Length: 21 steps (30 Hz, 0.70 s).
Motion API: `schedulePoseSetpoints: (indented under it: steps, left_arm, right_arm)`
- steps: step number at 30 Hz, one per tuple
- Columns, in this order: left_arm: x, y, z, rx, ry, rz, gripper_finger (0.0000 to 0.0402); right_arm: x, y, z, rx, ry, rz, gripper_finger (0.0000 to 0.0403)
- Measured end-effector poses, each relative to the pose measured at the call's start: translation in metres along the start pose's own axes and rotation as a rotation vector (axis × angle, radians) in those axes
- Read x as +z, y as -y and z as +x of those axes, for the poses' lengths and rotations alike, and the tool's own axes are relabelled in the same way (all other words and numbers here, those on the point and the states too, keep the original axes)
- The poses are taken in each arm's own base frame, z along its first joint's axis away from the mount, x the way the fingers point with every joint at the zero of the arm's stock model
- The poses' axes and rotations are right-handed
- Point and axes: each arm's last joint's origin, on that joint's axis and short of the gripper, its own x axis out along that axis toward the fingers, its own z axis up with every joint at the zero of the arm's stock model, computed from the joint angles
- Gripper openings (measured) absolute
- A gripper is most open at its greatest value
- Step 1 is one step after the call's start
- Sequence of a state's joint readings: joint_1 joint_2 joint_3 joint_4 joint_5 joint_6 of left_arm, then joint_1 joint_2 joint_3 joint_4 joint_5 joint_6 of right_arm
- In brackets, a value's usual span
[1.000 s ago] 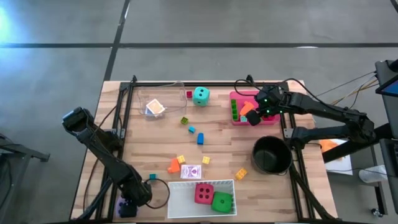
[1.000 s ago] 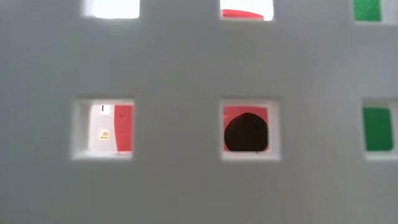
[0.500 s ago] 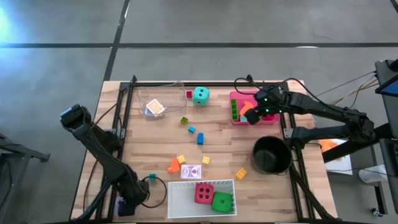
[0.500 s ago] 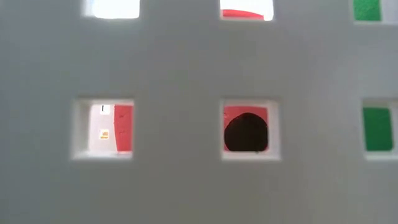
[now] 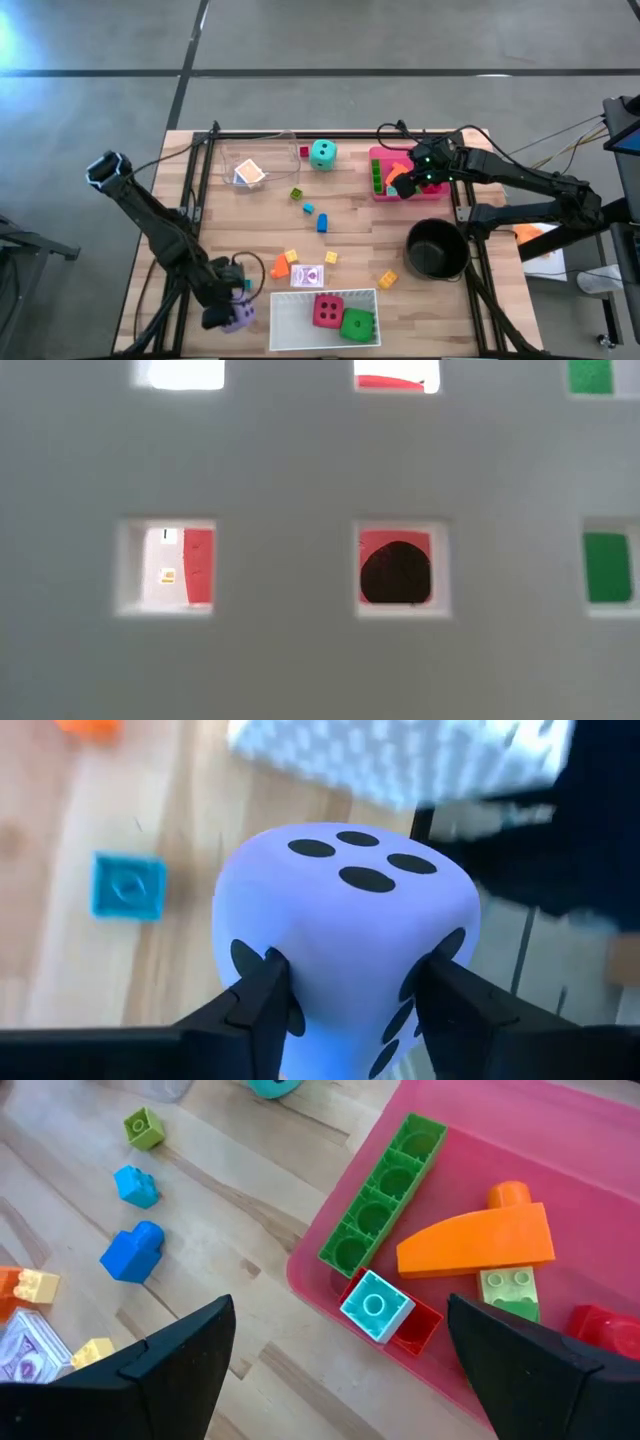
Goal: Pick & Place Toys
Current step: Put the violet dice into the white bin
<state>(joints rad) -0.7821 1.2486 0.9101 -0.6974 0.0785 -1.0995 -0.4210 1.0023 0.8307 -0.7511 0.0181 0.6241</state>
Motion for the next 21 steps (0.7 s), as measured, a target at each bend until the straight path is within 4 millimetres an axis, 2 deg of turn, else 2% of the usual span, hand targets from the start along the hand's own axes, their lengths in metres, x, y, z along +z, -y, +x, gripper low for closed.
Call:
schedulePoseSetpoints:
  steps: [5,9,21]
  left_arm:
    - [0.006,0.003,-0.022,0.002,0.057,0.043,0.0156]
    - [0.010,0.013,-0.036,-0.015,0.100,0.112,0.0135]
    - [0.032,0.034,-0.072,-0.021,0.365,0.178,0.0112]
  right_arm:
    - [0.001,0.000,0.000,0.005,0.005,0.011,0.0356]
    - [0.000,-0.001,0.000,0.022,-0.004,0.013,0.0356]
    - [-0.001,-0.009,0.000,0.068,0.010,0.031,0.0356]
